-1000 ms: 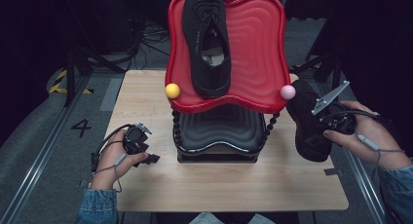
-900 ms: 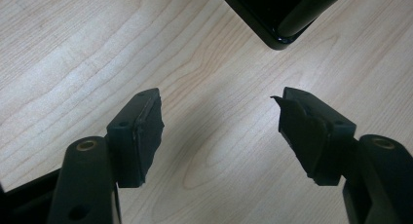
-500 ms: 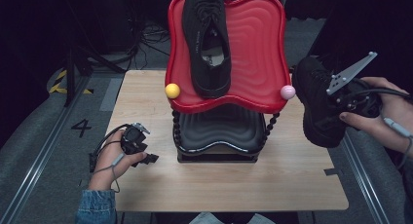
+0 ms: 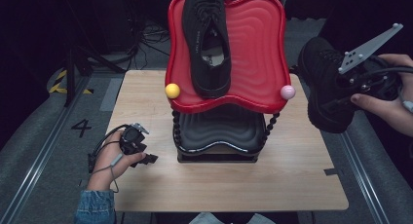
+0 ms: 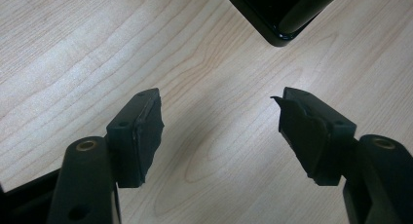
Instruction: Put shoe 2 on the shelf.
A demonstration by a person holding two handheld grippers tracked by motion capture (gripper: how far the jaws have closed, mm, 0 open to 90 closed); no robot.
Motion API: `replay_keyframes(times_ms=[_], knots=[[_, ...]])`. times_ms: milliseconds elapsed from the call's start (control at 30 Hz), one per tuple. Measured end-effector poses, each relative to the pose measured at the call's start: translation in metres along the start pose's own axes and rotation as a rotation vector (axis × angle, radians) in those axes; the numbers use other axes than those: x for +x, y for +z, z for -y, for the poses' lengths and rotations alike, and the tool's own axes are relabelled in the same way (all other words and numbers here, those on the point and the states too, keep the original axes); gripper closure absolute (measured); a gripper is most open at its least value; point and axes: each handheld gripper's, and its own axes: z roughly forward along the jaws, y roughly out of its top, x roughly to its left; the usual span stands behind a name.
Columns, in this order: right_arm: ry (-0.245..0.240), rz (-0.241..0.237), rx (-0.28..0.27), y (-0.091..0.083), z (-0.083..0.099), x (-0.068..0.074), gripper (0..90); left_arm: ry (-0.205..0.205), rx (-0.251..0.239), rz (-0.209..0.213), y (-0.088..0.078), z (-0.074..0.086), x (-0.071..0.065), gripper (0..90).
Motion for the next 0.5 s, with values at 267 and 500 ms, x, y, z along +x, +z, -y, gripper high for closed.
replay_keyframes(times_ms=[267,500], knots=[[-0.015,0.028,-0.014,-0.02,-0.014,0.0,84.8,-0.002,-0.003,0.009,-0.001,0.001,0.0,33.3],[-0.042,0.05,-0.026,-0.035,-0.033,0.006,84.7,0.001,-0.006,0.011,-0.001,0.0,0.001,33.3]])
